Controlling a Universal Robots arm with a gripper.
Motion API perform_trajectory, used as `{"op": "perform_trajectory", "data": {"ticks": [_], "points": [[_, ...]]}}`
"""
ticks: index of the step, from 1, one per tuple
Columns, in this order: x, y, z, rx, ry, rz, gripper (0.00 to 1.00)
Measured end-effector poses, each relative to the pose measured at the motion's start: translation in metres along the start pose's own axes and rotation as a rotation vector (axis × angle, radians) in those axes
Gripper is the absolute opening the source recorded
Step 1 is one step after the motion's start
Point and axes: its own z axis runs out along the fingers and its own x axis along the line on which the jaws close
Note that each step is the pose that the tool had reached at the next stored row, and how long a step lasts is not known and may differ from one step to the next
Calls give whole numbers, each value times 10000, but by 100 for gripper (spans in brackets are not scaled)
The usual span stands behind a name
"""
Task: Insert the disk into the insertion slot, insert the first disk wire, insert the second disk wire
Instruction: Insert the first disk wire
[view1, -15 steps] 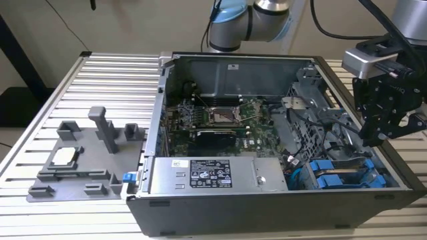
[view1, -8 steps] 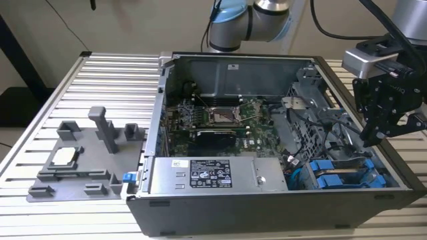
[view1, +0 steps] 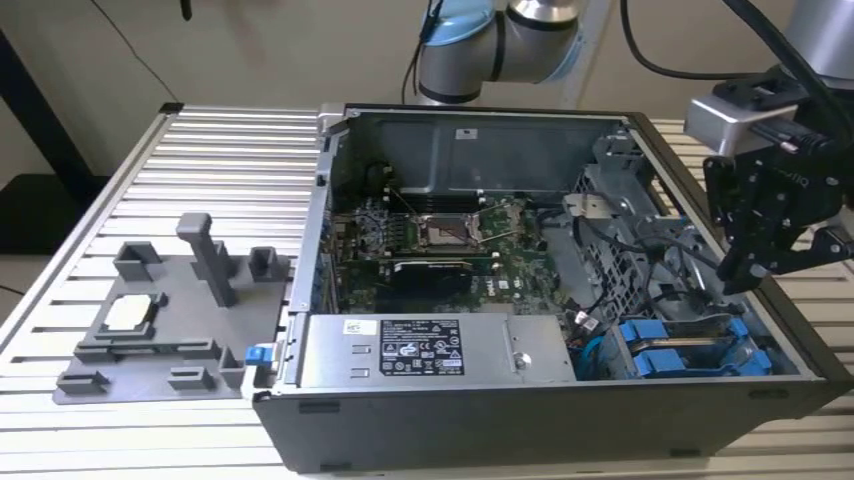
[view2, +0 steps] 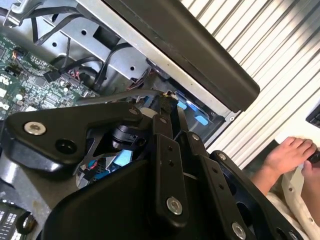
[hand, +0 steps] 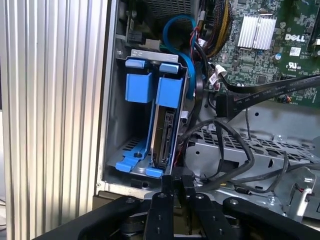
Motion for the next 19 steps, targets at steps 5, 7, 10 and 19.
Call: {"op": "perform_trajectory", "data": {"ticks": [5, 7, 10, 19], "points": [[3, -9, 2, -630, -98, -81, 19], [11, -18, 5, -852, -133, -109, 19], [52, -33, 14, -1088, -170, -140, 19], [179, -32, 61, -1251, -231, -96, 19]]}}
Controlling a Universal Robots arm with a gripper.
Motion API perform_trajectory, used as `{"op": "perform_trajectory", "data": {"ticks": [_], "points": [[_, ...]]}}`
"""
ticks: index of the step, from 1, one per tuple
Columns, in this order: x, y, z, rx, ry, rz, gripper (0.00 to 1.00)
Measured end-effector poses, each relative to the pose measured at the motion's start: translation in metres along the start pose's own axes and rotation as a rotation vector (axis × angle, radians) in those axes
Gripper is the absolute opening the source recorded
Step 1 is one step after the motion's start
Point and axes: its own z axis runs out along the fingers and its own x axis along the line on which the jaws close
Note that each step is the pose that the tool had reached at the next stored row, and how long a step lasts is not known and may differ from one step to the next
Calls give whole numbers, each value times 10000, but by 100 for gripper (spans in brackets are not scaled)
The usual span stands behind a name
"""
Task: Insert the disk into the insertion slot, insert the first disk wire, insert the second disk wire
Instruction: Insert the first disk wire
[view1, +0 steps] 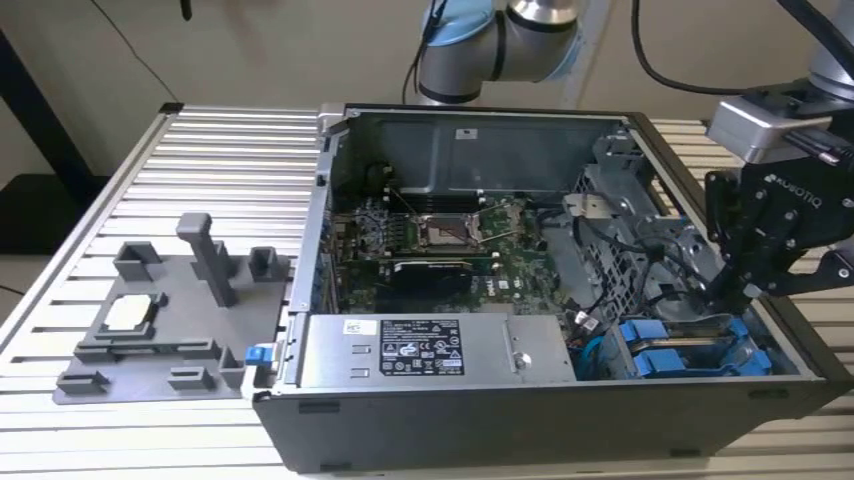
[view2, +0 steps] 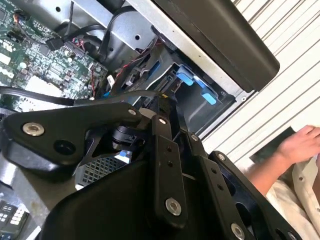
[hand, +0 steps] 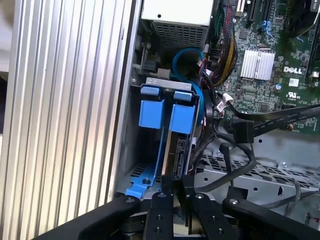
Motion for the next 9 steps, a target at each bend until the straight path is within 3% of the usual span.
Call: {"op": "perform_trajectory", "data": {"ticks": [3, 6, 7, 9], "points": [[7, 1, 17, 4, -93, 68, 19], [8, 1, 24, 49, -436, 106, 19], [10, 2, 29, 56, -497, 110, 19], [22, 2, 41, 44, -516, 111, 19]]}}
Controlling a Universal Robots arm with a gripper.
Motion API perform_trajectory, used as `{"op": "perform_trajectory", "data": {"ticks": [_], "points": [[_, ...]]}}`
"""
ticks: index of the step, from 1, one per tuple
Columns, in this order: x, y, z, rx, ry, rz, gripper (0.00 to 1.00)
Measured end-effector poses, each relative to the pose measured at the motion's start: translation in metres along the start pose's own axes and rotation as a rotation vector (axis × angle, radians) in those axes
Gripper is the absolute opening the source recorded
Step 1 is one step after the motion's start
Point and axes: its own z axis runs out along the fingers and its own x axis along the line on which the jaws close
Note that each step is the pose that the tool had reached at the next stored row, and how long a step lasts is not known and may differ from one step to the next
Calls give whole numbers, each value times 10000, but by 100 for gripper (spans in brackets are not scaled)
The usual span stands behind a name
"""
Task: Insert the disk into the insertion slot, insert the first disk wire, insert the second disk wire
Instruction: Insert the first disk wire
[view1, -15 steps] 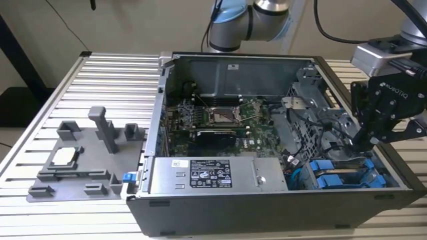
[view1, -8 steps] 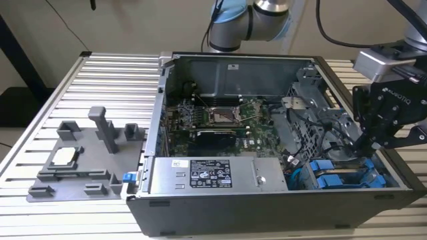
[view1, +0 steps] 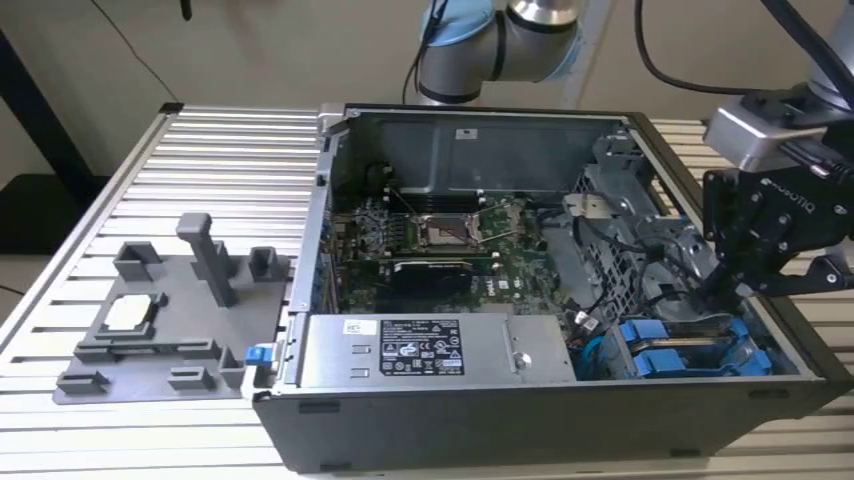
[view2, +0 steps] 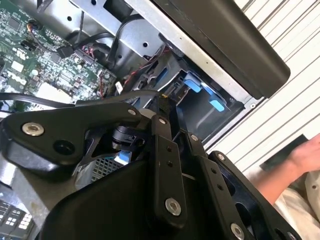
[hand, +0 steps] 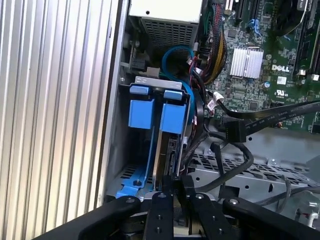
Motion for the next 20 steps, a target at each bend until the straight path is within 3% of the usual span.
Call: {"op": "perform_trajectory", "data": {"ticks": [10, 20], "points": [[36, -5, 90, -34, -29, 83, 19], [35, -5, 134, -55, -47, 384, 19]]}}
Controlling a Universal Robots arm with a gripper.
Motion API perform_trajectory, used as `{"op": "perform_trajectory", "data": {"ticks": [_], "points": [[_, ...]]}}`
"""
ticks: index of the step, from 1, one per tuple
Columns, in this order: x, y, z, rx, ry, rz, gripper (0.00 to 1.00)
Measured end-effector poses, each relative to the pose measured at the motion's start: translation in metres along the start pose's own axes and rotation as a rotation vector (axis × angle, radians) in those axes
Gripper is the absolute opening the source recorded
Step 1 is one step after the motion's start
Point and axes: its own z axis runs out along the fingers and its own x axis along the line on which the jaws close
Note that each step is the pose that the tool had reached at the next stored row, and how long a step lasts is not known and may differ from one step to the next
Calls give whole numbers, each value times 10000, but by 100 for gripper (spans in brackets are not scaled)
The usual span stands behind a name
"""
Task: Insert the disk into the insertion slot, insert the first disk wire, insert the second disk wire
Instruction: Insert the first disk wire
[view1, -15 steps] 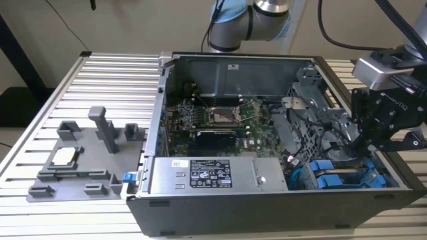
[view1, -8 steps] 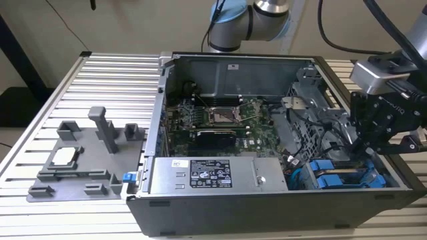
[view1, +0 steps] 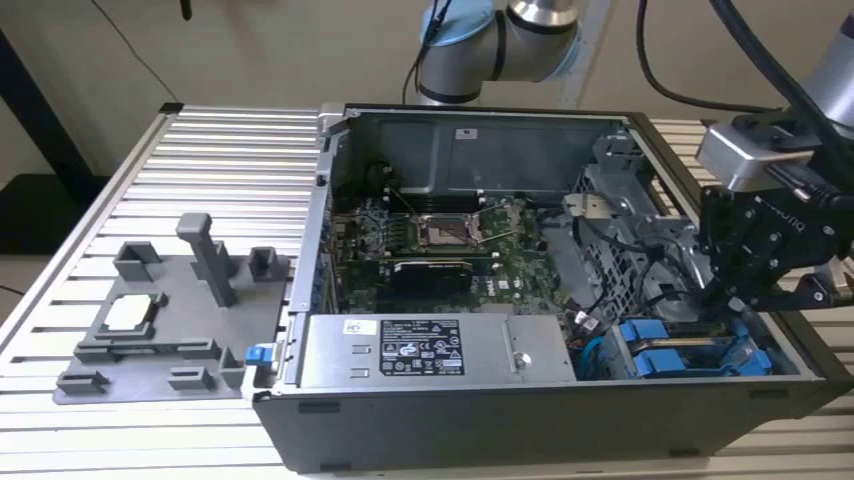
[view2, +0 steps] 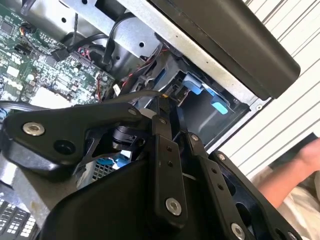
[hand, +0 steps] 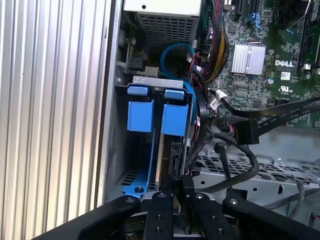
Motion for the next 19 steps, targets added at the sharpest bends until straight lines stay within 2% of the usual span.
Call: {"op": "perform_trajectory", "data": {"ticks": [19], "points": [[4, -20, 73, -42, -21, 658, 19]]}}
